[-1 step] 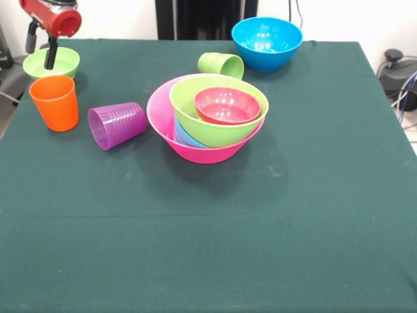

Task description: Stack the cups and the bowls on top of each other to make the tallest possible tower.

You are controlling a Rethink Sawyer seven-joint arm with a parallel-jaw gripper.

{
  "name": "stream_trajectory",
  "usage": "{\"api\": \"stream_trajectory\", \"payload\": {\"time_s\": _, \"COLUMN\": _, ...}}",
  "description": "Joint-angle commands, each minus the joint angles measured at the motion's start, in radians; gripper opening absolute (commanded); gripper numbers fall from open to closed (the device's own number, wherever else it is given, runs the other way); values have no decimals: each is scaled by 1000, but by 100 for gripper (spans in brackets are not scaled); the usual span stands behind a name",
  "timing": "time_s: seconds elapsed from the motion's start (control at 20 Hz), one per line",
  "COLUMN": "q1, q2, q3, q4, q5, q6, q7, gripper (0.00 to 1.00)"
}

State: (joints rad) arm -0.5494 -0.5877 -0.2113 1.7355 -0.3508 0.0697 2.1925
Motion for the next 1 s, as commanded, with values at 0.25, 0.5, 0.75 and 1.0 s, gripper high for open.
{"api": "stream_trajectory", "payload": {"time_s": 0.25, "q1": 29, "q2": 99, "q3": 90, "q4": 20, "q5": -40, "q6": -89, "q7": 65, "gripper": 100}}
{"api": "stream_trajectory", "payload": {"time_s": 0.5, "q1": 30, "q2": 107, "q3": 90, "q4": 8, "q5": -35, "q6": -86, "q7": 56, "gripper": 100}}
{"api": "stream_trajectory", "payload": {"time_s": 0.75, "q1": 32, "q2": 126, "q3": 88, "q4": -8, "q5": -33, "q6": -95, "q7": 57, "gripper": 100}}
{"api": "stream_trajectory", "payload": {"time_s": 1.0, "q1": 29, "q2": 125, "q3": 91, "q4": -10, "q5": -37, "q6": -94, "q7": 51, "gripper": 100}}
